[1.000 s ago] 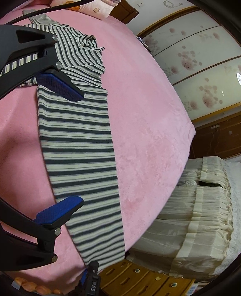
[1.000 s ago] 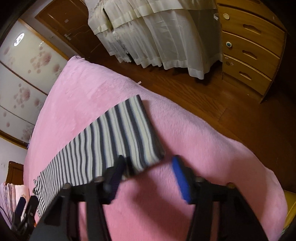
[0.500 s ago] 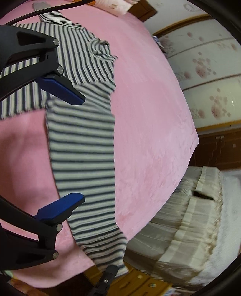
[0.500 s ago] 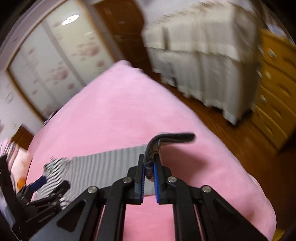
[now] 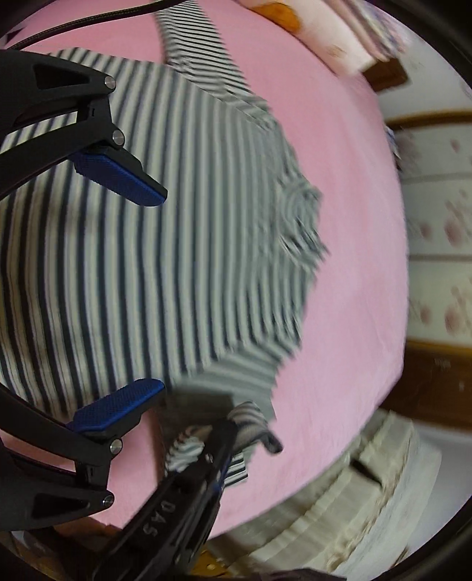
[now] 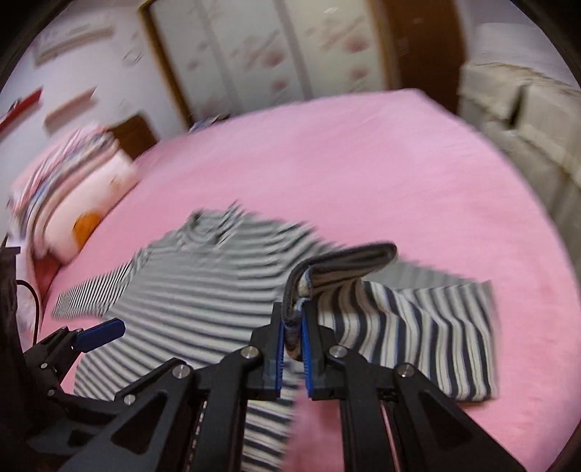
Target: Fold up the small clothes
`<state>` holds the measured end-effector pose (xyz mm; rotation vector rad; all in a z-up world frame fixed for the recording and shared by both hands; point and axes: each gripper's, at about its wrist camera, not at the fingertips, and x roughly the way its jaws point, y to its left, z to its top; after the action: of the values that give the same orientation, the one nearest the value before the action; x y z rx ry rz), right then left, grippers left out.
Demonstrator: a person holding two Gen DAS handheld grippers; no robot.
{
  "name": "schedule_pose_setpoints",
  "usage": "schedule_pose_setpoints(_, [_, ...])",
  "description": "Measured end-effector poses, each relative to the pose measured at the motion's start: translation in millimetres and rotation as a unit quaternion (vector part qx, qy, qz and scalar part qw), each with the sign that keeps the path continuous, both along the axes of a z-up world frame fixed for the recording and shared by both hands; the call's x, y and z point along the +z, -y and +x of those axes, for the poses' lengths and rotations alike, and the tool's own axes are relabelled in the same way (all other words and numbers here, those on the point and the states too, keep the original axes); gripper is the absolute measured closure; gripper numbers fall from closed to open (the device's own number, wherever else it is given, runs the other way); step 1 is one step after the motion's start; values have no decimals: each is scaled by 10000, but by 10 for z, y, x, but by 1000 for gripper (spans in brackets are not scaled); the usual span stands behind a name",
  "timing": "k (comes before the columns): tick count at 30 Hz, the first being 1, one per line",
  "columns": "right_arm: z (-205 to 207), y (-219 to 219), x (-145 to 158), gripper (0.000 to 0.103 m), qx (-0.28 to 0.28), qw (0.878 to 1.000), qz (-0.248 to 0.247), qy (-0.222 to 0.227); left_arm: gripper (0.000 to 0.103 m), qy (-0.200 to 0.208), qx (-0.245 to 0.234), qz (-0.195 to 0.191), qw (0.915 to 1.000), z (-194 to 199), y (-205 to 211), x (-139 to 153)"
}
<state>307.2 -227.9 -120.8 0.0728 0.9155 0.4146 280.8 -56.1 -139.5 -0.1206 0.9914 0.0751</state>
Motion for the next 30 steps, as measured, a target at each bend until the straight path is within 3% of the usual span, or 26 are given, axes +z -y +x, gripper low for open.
schedule_pose_setpoints(3, [51,-416,-334,89,347,9983,-172,-440,8,-209,249,-106,9994,-77,-363,-217])
schedule_pose_setpoints(4, [61,-545,-436,83,427,9970,-245,-601,8,-250,289,-145,9992,-102,-424,-270])
schedule_pose_setpoints(7, [-3,-598,-532,77,543,9954,51,-783,8,-339,327,-297,9984,-149,-583,-403])
schedule_pose_setpoints(12, [-124,-419,-468,75,393,9961,245,-756,9,-372,189,-547,9976,-131,-622,-506])
schedule_pose_setpoints(18, [-347,98,-246,75,-256,9989,-59,-401,25,-429,-209,-1158,9921,3,-385,-511])
schedule_pose_setpoints(21, [-425,334,-204,75,-564,9979,-119,-303,38,-508,-380,-1754,9825,85,-279,-548])
schedule_pose_setpoints(24, [-555,552,-186,75,-814,9964,-11,-245,48,-666,-471,-2453,9660,165,-191,-634])
schedule_pose_setpoints(30, [-779,821,-270,75,-1123,9930,220,-284,58,-1059,-255,-3477,9313,332,-56,-920])
